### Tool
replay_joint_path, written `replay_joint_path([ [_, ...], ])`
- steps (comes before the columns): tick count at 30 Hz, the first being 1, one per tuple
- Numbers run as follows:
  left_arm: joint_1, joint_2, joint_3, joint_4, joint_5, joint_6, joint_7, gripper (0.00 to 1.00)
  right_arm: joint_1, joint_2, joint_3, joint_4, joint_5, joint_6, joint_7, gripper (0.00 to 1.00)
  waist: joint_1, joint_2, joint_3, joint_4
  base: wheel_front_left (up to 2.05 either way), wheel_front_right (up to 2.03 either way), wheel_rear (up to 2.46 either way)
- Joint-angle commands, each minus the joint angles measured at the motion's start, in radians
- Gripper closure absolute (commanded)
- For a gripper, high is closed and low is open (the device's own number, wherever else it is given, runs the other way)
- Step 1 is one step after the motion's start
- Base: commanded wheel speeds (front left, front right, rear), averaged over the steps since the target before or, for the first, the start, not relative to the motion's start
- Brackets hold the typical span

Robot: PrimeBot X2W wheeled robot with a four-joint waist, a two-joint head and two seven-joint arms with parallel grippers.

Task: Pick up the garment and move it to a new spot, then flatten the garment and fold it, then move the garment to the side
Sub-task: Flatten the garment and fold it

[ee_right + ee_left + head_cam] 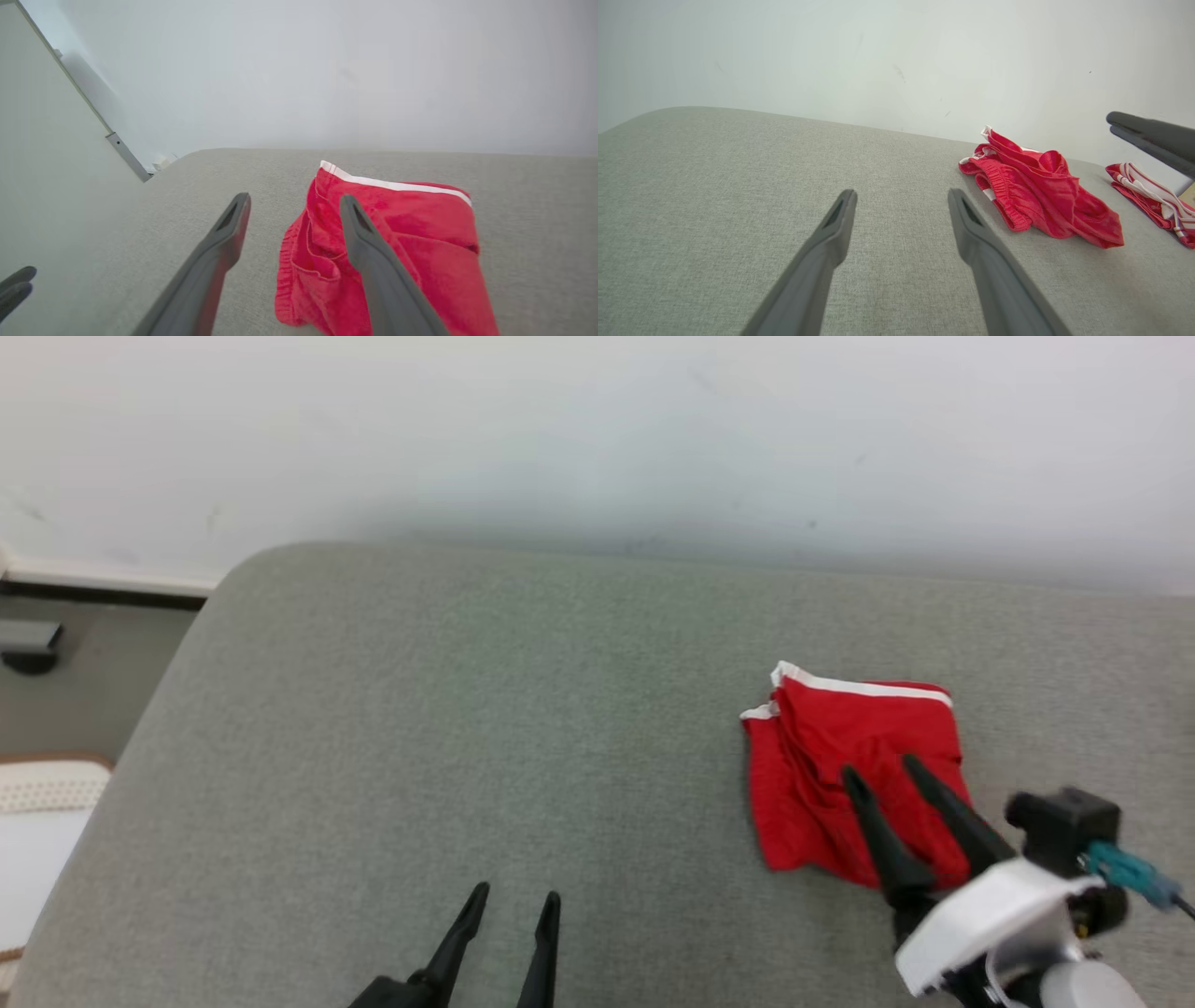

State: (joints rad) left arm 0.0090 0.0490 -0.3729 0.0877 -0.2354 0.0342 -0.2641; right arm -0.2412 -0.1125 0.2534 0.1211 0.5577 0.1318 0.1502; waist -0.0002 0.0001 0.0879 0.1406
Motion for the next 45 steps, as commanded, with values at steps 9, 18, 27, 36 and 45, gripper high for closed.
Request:
replay_joint_path([
  [9,0.081,0.004,0.057,-0.014,0.039,-0.011,0.000,0.00,0.148,-0.097,-0.093,0.002,-0.182,-0.003,-0.183,0.00,0.0002,-0.0001,-0.070,-0.074,0.00,0.00,0.00],
  [18,0.088,0.004,0.085,-0.022,0.055,-0.022,0.000,0.00,0.142,-0.136,-0.221,0.072,-0.230,-0.002,-0.276,0.00,0.0002,-0.0001,-0.058,-0.069,0.00,0.00,0.00],
  [27,0.011,0.004,0.090,-0.013,0.077,-0.029,0.000,0.00,-0.018,-0.201,-0.160,0.212,-0.216,-0.002,-0.231,1.00,0.0002,-0.0001,0.057,0.003,0.00,0.00,0.00],
  [36,-0.031,0.003,0.104,0.001,0.057,-0.021,0.000,0.00,-0.150,-0.203,0.003,0.431,-0.227,-0.002,-0.265,1.00,0.0002,-0.0001,0.110,0.050,0.00,0.00,0.00],
  [45,-0.027,0.003,0.111,0.012,0.049,-0.012,0.000,0.00,-0.188,-0.167,0.157,0.517,-0.195,-0.002,-0.359,1.00,0.0002,-0.0001,0.086,0.060,0.00,0.00,0.00],
])
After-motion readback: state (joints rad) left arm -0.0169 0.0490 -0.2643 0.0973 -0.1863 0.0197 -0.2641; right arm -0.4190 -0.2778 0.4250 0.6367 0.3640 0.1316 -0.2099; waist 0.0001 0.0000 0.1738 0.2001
